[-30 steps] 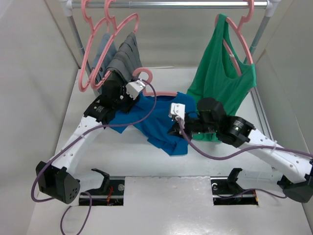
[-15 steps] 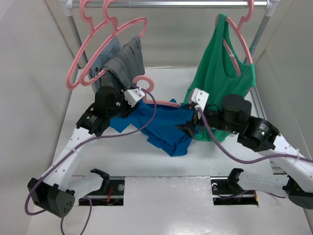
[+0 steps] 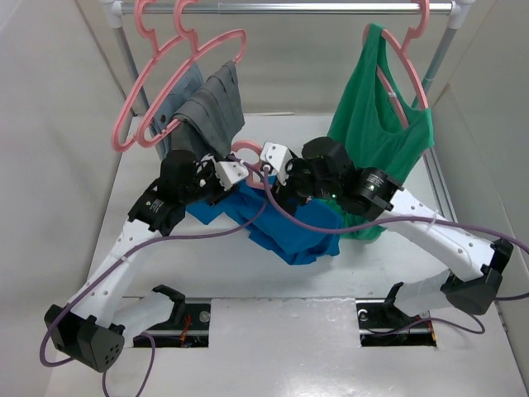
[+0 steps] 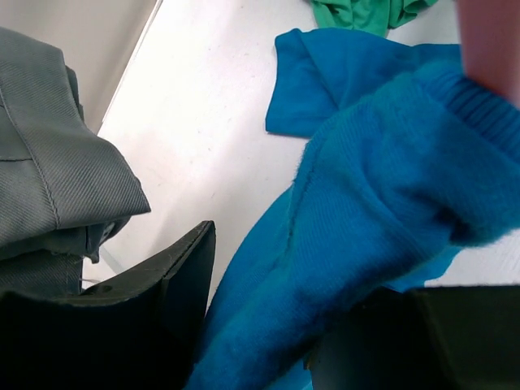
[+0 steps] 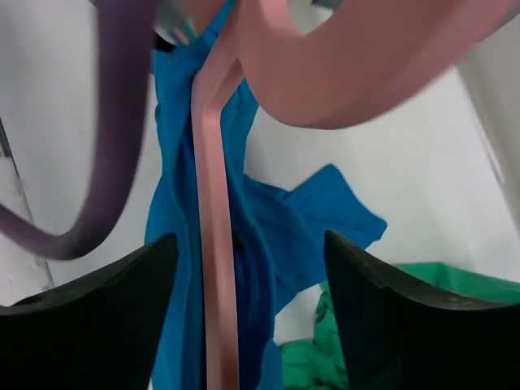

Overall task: Place the t-shirt on the hanger
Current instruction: Place tshirt on hanger

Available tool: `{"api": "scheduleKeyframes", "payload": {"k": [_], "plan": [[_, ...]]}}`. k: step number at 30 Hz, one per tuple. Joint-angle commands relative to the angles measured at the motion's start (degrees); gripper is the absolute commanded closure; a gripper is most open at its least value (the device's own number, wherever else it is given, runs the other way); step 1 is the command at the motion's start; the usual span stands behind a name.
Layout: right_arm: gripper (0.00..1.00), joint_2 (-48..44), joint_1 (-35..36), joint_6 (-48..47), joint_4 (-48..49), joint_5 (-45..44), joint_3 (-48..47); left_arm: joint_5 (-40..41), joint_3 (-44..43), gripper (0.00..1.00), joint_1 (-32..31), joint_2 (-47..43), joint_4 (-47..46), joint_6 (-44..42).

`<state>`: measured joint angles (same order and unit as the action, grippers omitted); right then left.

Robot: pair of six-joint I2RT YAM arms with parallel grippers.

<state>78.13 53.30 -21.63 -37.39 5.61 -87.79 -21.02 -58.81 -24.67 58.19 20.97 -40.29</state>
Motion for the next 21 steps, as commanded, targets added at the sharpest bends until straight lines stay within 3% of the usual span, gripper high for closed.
{"api": "scheduleKeyframes", "payload": {"k": [1, 3, 4, 7, 8, 9, 15, 17, 19, 21], "plan": [[0.24, -1.14, -0.21, -1.49, 0.47, 0.19, -2.13, -3.15, -0.7, 1.0, -0.03, -2.29, -2.25, -0.05], [0.33, -1.14, -2.05, -0.88, 2.3, 1.59, -0.55, -3.68, -0.7, 1.0, -0.03, -2.9, -2.25, -0.05], [0.48, -1.66, -2.93, -0.18, 3.01, 3.69, -0.02, -3.68, -0.17, 1.0, -0.03, -2.91, -2.25, -0.66], [0.75, -1.66, -5.83, -0.17, 4.16, 8.26, 1.3, -4.3, -0.17, 1.0, -0.03, -3.44, -2.25, -0.66], [0.93, -2.27, -5.84, -0.17, 4.77, 10.46, 1.3, -4.3, -0.17, 1.0, -0.03, -3.44, -2.25, -0.66], [1.0, -3.06, -6.36, -0.17, 4.78, 11.0, 1.91, -4.3, -0.17, 1.0, -0.03, -3.44, -2.25, -0.66], [1.0, -9.13, -7.76, -0.17, 7.23, 13.28, 5.69, -4.3, 0.45, 1.0, -0.03, -3.44, -1.64, -2.42], [0.85, -10.45, -8.99, -0.17, 7.77, 13.91, 6.31, -4.82, 0.45, 1.0, -0.03, -3.44, -1.64, -3.04], [0.78, -11.15, -9.0, -0.17, 8.38, 14.61, 6.84, -5.53, 0.45, 1.0, -0.03, -3.44, -1.64, -3.04], [0.65, -11.15, -9.53, 0.36, 9.78, 15.22, 6.84, -6.05, 0.45, 1.0, -0.03, -2.83, -1.64, -3.04]]}}
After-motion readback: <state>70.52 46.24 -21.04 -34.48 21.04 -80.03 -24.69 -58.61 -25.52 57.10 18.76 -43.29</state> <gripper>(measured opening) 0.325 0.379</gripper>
